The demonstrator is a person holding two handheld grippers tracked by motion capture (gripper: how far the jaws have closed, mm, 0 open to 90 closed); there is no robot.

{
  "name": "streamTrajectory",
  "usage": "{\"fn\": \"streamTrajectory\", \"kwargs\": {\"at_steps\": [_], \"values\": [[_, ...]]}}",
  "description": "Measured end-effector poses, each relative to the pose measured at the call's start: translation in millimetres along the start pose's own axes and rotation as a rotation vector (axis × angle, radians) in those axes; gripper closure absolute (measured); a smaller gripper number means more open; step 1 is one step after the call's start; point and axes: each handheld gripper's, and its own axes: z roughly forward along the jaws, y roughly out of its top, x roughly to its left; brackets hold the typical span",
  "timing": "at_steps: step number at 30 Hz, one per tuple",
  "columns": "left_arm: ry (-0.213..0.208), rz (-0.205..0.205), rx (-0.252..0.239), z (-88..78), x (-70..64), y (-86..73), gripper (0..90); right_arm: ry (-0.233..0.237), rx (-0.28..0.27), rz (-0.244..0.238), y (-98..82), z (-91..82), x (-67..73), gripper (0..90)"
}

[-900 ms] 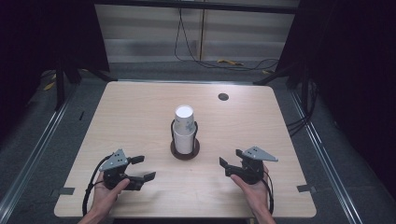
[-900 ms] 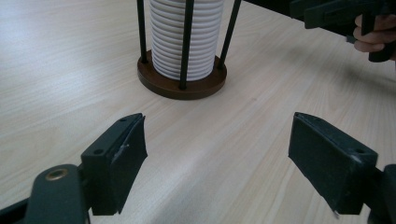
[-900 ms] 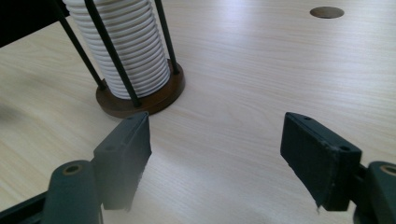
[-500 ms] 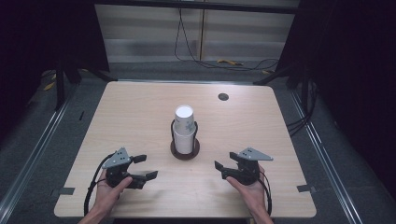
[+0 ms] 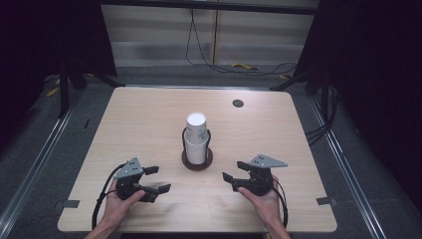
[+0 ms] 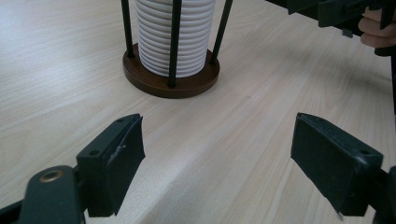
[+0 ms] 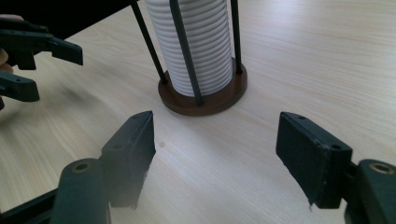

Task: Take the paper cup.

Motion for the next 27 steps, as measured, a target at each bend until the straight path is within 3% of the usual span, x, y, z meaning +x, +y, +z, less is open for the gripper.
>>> {"fn": "streamTrajectory", "kwargs": {"at_steps": [14, 19, 24, 26, 27], "values": [[-0.019, -0.003, 0.009, -3.5, -3.1, -0.9, 15.9, 0.038, -0.014, -0.017, 31.7, 10.5, 1.4, 20.9], [-0.027, -0.003, 0.009, -3.1, -5.2, -1.0, 15.9, 0.092, -0.035, -0.013, 47.3, 14.0, 5.4, 20.9], [-0.034, 0.018, 0.022, -2.1, -6.2, -1.3, 15.9, 0.105, -0.04, -0.036, 61.0, 16.8, 6.9, 22.0], [-0.036, 0.006, 0.018, -1.6, -6.1, -2.2, 15.8, 0.107, -0.043, -0.042, 66.4, 19.4, 7.2, 24.4], [-0.035, 0.004, 0.021, -1.4, -5.9, -2.5, 15.8, 0.133, -0.03, -0.044, 71.3, 23.6, 7.3, 25.1]]}}
